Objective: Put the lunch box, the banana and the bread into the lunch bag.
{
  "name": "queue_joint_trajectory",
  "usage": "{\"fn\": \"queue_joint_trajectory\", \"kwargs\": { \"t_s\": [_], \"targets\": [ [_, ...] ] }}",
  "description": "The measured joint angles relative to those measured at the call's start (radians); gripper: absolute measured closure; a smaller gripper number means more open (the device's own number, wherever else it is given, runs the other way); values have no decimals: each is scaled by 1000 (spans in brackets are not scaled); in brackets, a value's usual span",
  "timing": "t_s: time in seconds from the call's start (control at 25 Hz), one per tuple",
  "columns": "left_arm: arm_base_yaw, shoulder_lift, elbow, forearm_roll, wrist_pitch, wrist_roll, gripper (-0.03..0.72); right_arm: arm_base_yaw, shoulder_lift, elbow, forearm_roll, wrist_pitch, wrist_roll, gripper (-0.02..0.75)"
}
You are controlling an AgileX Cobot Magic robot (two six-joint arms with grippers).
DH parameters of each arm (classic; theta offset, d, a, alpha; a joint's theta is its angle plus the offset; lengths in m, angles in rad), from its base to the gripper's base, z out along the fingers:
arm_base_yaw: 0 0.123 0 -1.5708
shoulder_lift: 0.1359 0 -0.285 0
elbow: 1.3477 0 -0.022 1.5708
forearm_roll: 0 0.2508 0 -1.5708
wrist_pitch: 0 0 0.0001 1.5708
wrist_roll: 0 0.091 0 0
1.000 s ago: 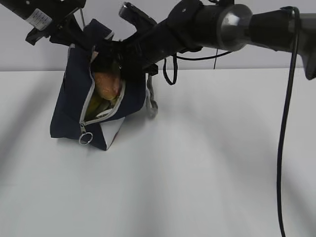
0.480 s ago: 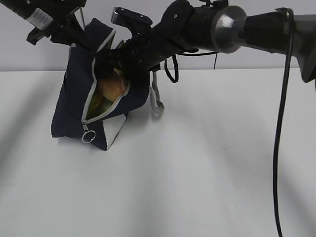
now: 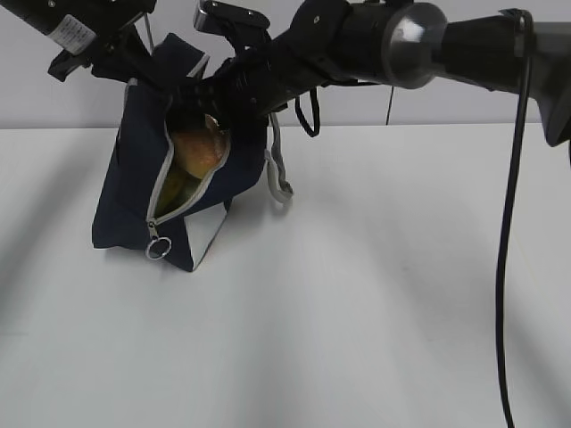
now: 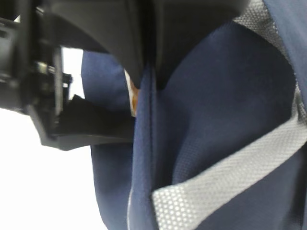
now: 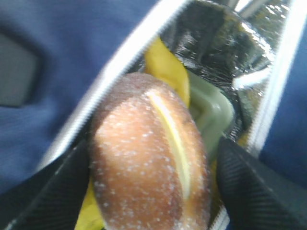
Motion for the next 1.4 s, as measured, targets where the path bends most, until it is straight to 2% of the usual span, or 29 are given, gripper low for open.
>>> {"fn": "queue_joint_trajectory", "kwargs": {
  "t_s": [0.12,0.4,0.6,0.8,0.92,1.08,1.16,1.4],
  "targets": [
    [0,0,0,0,0,0,689,-2,0,-66,-33,54,-7,131],
    [0,0,0,0,0,0,689,-3,0,-186,-198,198,4,131],
    [0,0,0,0,0,0,689,-25,0,-227,-384,382,138,134],
    [0,0,0,0,0,0,689,-89,0,-274,-429,531,250,169],
    [0,0,0,0,0,0,689,-146,-3,-276,-362,588,284,184],
    [0,0,0,0,0,0,689,-225,-3,-276,-150,605,285,186],
    [-1,0,0,0,0,0,689,-238,0,-276,-71,605,267,187],
    [-2,0,0,0,0,0,689,-237,50,-276,36,608,226,249]
  ]
}}
